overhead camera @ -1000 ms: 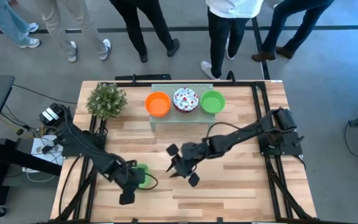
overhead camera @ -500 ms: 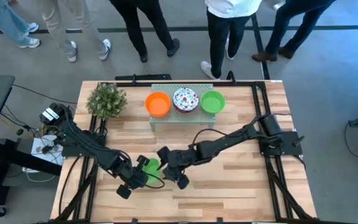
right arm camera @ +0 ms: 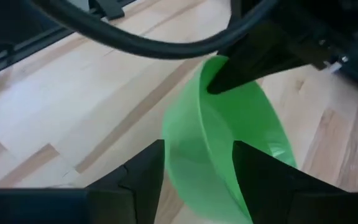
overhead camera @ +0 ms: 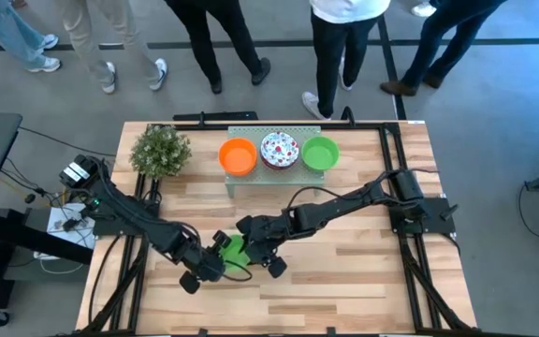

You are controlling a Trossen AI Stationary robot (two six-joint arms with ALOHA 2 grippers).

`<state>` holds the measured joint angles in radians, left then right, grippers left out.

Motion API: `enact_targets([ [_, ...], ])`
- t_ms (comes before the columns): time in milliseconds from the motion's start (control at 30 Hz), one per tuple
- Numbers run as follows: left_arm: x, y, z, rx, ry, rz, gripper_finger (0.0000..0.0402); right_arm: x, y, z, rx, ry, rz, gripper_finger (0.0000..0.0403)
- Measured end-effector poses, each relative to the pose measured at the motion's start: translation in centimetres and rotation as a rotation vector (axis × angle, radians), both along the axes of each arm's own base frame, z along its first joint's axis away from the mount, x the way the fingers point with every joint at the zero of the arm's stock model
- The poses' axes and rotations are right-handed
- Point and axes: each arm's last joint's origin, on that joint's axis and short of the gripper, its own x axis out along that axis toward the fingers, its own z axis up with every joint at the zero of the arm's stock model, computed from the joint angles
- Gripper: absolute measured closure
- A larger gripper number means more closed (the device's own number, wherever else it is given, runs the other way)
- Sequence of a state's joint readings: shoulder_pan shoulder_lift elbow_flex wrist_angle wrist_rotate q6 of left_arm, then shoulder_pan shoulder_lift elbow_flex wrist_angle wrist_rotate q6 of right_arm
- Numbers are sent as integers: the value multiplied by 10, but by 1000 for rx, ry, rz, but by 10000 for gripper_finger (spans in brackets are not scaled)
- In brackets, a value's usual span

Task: Pick & Place Mini bowls
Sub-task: Stack the green bowl onto the stacked green bowls on the shelf

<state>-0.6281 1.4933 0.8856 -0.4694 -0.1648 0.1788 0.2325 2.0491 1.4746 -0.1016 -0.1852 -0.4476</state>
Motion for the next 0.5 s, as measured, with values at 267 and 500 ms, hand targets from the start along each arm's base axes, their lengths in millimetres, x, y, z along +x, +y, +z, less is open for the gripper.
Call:
enact_targets([
  [267, 9, 8, 1, -31, -24, 36, 380, -4, 0, -5, -8, 63, 9, 294],
  [500, 17, 9, 5, -98, -77, 106, 355, -9, 2, -9, 35, 138, 39, 387],
])
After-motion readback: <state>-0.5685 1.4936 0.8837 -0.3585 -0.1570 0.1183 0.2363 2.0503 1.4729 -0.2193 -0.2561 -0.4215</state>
